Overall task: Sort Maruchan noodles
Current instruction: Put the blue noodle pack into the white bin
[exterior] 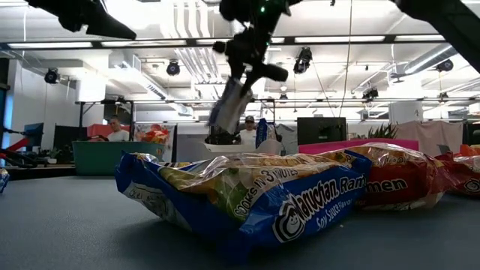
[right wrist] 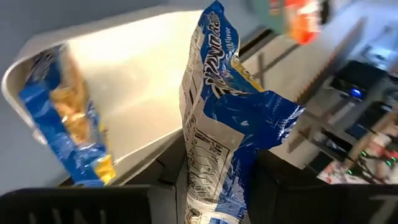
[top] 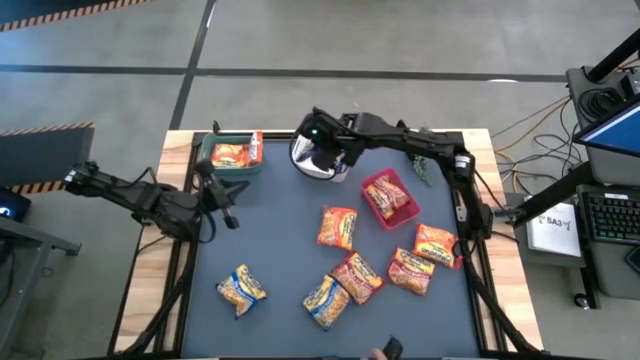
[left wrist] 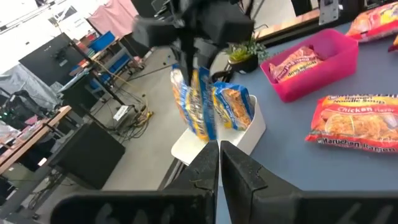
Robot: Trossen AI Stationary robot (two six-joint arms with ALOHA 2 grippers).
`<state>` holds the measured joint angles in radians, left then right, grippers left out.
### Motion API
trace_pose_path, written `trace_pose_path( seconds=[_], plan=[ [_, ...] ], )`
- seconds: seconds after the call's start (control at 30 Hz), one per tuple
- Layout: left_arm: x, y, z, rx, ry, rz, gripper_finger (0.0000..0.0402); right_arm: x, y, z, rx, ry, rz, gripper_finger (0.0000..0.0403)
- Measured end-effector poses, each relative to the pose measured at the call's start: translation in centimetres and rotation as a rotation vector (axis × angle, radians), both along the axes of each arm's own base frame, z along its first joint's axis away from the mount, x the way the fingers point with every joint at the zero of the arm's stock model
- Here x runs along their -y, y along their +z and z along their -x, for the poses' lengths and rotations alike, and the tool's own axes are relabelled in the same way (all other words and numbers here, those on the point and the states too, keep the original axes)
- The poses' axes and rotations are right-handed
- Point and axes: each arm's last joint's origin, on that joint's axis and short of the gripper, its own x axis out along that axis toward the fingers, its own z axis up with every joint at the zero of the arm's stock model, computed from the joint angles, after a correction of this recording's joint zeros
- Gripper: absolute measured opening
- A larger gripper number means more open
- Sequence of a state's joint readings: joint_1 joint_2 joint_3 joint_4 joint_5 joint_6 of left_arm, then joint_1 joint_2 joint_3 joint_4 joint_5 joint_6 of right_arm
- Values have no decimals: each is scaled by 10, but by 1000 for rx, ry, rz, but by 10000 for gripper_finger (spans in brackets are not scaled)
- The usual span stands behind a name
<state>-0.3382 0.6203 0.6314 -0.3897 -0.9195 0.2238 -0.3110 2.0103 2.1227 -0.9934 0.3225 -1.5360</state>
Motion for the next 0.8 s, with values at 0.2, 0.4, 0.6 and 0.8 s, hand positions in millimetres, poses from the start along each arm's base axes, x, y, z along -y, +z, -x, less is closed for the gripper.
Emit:
trace_pose_path(
  seconds=[0.2, 0.4, 0.6, 0.8],
  plan=[
    [-1, -4, 3, -11, -3, -5, 0, 9, -12, 1, -136, 74, 71, 98],
    [-1, -4, 2, -14, -3, -6, 0, 10, -14, 2, -185, 130, 95, 98],
    [-1, -4, 2, -17, -3, -7, 0, 9, -29, 7, -277, 115, 44, 99],
    [-1, -4, 2, -19, -3, -8, 0, 12, -43, 2, -310, 121, 34, 99]
  ],
)
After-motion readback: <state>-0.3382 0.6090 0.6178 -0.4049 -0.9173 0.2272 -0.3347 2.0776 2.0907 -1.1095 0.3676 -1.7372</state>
